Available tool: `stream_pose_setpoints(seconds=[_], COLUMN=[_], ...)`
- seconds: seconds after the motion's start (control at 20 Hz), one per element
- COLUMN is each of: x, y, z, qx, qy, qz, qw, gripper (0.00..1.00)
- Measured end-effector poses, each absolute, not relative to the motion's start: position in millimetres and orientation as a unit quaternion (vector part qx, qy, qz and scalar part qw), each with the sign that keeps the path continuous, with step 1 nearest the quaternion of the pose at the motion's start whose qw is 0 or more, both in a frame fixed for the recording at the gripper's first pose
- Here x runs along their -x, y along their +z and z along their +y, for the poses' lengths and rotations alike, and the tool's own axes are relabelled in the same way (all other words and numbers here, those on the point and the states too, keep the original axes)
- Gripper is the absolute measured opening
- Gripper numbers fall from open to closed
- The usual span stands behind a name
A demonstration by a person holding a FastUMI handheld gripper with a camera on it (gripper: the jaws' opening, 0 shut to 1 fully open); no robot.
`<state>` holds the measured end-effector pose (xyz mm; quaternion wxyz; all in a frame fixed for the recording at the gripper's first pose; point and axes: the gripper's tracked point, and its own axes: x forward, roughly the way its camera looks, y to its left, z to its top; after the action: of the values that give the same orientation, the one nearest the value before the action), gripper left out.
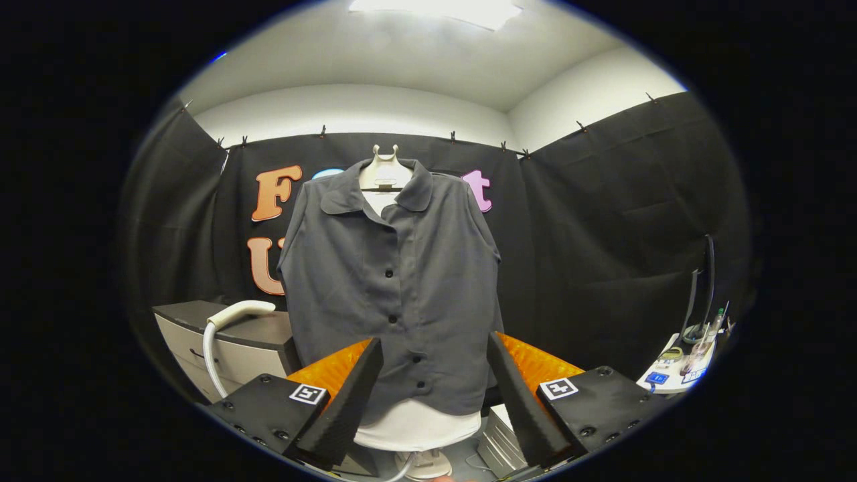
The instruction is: Iron the clothes twice with a garment steamer, once on the left side and once on the right side.
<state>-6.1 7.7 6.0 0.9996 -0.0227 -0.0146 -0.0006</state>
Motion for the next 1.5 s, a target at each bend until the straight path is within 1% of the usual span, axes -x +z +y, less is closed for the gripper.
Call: stream_pose_setpoints(seconds=[0.8, 1.05, 1.3, 1.5], x=[12.7, 1.8, -14.5, -36.6], y=[13.2, 27.4, 50.7, 67.3], z=[25.7, 51.8, 112.4, 182.3], qx=[0.028, 0.028, 0.015, -0.001], qy=[0.004, 0.017, 0.059, 0.113], qz=[-0.018, -0.012, -0.020, -0.006], qw=[0.999, 0.999, 0.998, 0.994], gripper=[1.00, 1.00, 1.00, 1.00])
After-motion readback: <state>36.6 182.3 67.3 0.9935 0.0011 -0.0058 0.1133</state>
